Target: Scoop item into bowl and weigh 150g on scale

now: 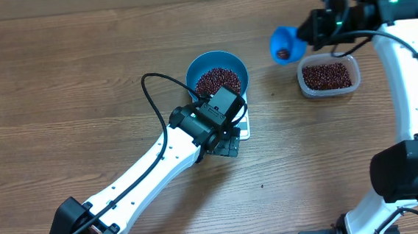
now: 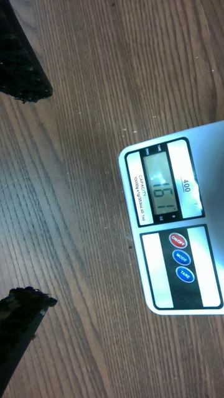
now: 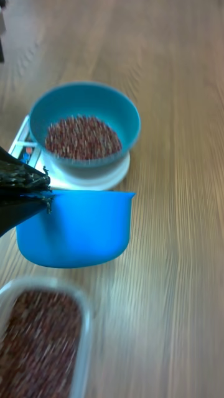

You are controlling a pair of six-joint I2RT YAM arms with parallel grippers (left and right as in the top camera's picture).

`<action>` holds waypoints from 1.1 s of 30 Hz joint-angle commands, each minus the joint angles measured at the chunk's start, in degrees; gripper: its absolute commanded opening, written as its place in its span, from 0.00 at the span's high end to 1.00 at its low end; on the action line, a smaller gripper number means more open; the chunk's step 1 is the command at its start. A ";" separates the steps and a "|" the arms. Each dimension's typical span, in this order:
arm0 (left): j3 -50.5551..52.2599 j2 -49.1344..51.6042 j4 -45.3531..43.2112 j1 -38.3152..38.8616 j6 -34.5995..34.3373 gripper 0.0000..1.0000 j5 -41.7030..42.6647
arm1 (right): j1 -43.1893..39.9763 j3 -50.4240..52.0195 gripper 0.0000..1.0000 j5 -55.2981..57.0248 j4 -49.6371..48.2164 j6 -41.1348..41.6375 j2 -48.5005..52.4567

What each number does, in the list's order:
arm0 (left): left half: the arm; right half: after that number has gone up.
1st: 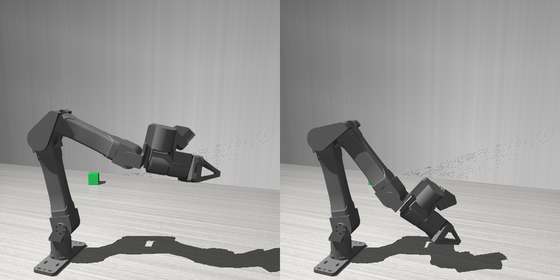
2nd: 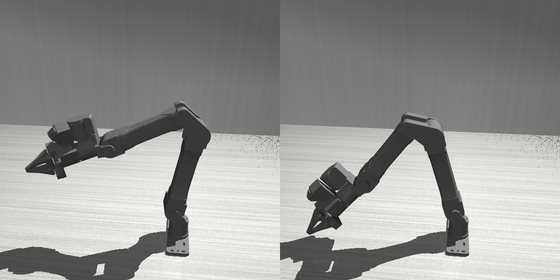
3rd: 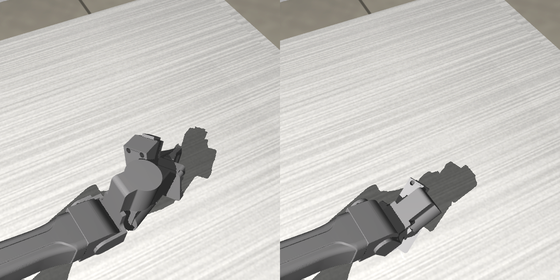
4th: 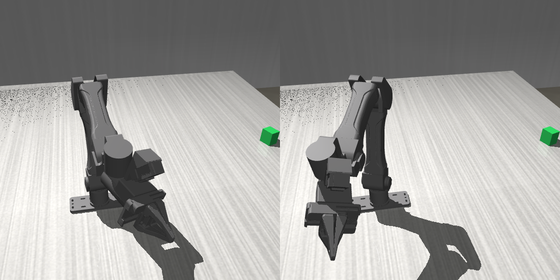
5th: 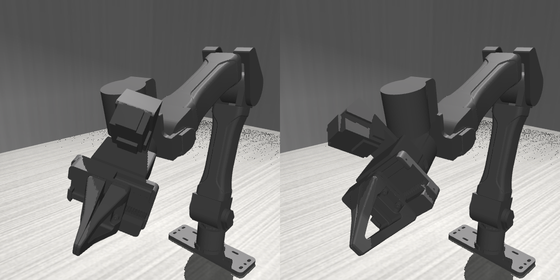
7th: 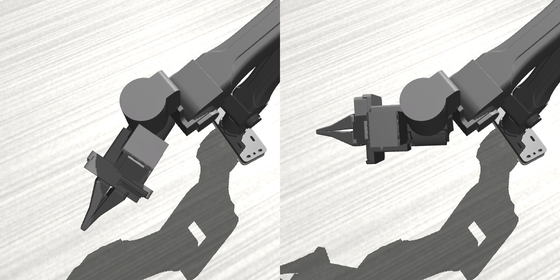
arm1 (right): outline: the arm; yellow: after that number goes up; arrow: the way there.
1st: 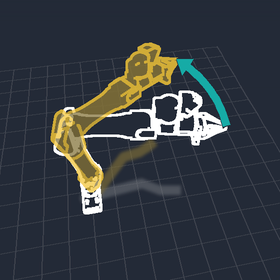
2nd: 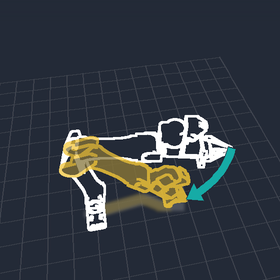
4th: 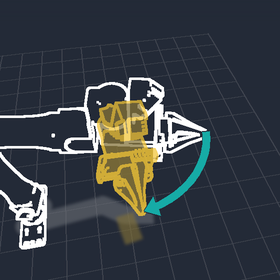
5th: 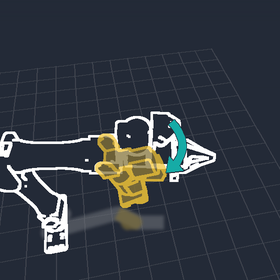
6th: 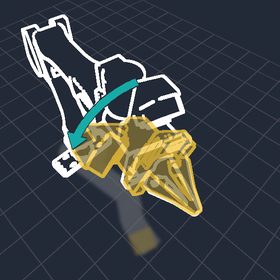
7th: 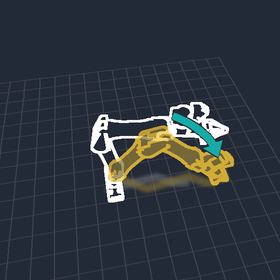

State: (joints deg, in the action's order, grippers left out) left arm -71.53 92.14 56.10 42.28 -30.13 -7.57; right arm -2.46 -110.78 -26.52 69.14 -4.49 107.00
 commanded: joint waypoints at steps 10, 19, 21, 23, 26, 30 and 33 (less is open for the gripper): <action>0.37 -0.39 -0.04 -0.26 -1.20 0.00 -0.96 | -7.54 -0.24 0.96 15.96 4.26 0.28 -0.57; 0.37 -0.39 -0.02 -0.26 -1.20 0.00 -0.96 | -7.26 -0.17 0.96 26.84 4.33 7.76 -0.48; 0.37 -0.39 -0.02 -0.26 -1.20 0.01 -0.96 | -6.93 -0.17 0.96 28.04 4.52 7.78 -0.48; 0.37 -0.39 -0.02 -0.26 -1.20 0.00 -0.96 | -6.23 -0.17 0.96 30.67 4.96 8.13 -0.48; 0.37 -0.39 -0.02 -0.26 -1.20 0.01 -0.96 | -4.98 -0.17 0.96 35.60 5.60 9.46 -0.48; 0.37 -0.39 -0.02 -0.26 -1.20 0.01 -0.96 | -2.73 -0.17 0.96 37.46 5.84 9.42 -0.48; 0.37 -0.37 -0.02 -0.26 -1.20 0.00 -0.96 | -1.64 -0.17 0.96 38.10 5.77 9.44 -0.48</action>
State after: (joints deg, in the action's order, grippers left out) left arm -71.53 92.14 56.10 42.28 -30.13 -7.57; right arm -5.41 -110.78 8.60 75.07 4.23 107.00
